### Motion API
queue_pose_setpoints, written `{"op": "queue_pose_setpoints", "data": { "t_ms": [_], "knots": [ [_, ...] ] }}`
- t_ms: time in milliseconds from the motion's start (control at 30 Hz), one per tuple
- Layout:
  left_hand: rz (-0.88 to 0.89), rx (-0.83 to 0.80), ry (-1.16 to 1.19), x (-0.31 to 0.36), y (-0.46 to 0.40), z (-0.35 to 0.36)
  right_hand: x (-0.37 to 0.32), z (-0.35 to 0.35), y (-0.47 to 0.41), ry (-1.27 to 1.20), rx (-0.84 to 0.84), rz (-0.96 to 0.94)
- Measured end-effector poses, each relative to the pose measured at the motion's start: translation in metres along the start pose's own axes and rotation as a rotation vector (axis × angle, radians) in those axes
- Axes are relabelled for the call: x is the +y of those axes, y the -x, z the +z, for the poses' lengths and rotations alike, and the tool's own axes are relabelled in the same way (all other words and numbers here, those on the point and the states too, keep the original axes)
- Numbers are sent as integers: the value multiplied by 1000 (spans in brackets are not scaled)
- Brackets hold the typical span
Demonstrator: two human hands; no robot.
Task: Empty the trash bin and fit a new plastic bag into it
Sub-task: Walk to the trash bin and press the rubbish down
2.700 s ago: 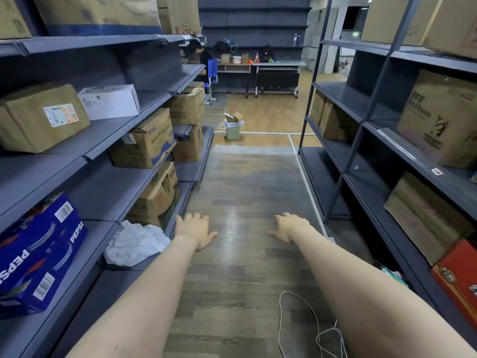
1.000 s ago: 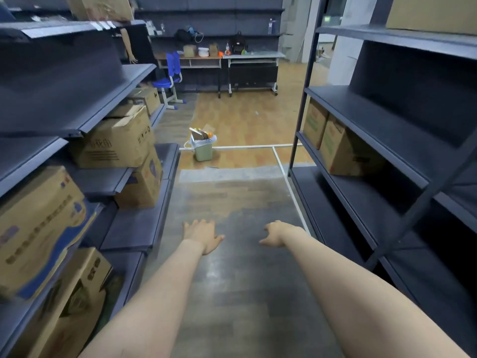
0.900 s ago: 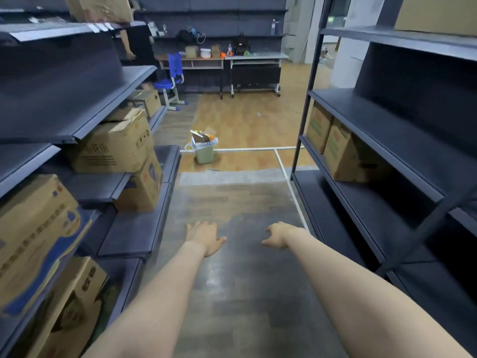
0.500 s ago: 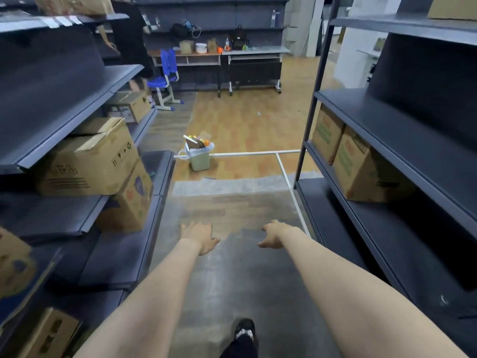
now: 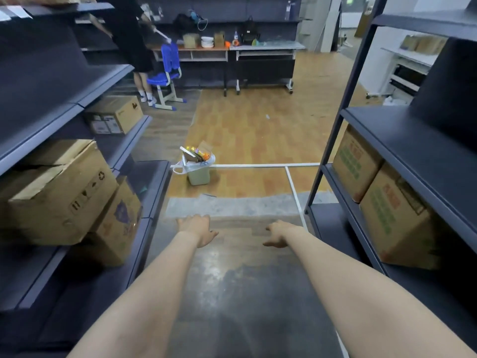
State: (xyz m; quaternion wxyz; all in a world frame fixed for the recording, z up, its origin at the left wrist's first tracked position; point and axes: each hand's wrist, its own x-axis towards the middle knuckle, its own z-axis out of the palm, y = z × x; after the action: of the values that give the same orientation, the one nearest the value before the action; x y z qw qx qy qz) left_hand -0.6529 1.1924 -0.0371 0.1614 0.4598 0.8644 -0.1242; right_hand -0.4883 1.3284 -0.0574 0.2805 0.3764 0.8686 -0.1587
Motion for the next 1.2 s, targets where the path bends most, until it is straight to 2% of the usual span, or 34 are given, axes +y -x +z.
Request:
{"op": "queue_pose_setpoints", "data": {
  "t_ms": [267, 600, 833, 1200],
  "knots": [
    [-41, -63, 3, 32, -135, -36, 51, -74, -133, 30, -43, -60],
    [-197, -60, 129, 58, -313, -108, 105, -220, -302, 117, -52, -158],
    [-306, -122, 138, 46, -381, -126, 97, -283, -397, 208, -73, -285],
    [-583, -193, 301, -26, -518, -160, 60, -379, -571, 217, -80, -439]
  ]
}}
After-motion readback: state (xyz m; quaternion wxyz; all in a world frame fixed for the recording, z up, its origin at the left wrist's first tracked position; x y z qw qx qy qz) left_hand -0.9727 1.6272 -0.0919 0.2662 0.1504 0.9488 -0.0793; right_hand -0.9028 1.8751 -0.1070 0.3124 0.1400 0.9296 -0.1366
